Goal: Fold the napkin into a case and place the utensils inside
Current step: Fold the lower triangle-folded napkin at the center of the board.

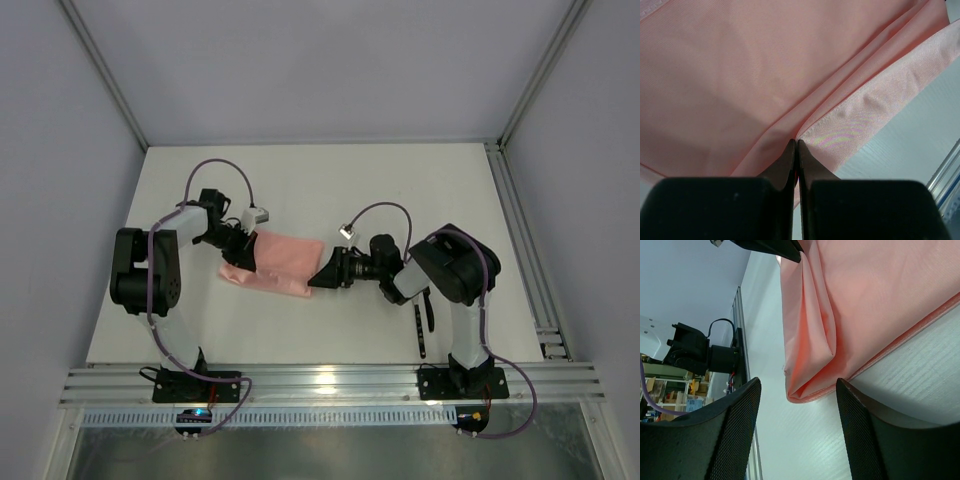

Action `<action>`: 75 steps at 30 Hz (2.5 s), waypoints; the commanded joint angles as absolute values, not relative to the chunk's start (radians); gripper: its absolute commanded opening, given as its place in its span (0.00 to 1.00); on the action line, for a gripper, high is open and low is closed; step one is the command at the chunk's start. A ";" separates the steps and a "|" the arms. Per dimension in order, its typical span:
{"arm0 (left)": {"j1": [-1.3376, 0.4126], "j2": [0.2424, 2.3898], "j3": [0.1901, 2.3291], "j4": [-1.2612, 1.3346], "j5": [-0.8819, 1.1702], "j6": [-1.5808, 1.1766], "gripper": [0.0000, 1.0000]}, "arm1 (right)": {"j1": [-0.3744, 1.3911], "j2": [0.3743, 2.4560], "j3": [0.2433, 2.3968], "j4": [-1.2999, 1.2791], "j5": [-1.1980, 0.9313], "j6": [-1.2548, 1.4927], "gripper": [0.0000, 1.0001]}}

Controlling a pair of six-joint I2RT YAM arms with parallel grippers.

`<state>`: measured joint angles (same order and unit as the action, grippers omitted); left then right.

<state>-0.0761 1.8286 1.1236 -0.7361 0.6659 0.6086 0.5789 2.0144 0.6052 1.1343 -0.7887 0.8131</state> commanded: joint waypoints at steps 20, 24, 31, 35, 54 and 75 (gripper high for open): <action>-0.071 1.799 1.143 -0.733 0.686 0.615 0.00 | 0.652 1.987 0.745 0.893 -0.626 0.664 0.61; -0.063 1.795 1.141 -0.738 0.684 0.623 0.00 | 0.650 1.948 0.741 0.827 -0.600 0.620 0.60; -0.029 1.763 1.131 -0.738 0.704 0.623 0.00 | 0.652 1.855 0.764 0.671 -0.580 0.546 0.60; -0.018 1.750 1.123 -0.747 0.704 0.637 0.00 | 0.652 1.800 0.764 0.603 -0.546 0.500 0.61; -0.005 1.753 1.144 -0.732 0.733 0.617 0.00 | 0.632 2.071 1.173 0.371 -0.528 0.540 0.13; 0.041 1.821 1.204 -0.724 0.761 0.598 0.00 | 0.629 2.155 1.198 0.239 -0.589 0.479 0.05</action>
<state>0.0360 1.7981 1.1645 -0.7372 0.7345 0.6052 0.6258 2.1342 1.1858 0.3183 -0.5877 0.5217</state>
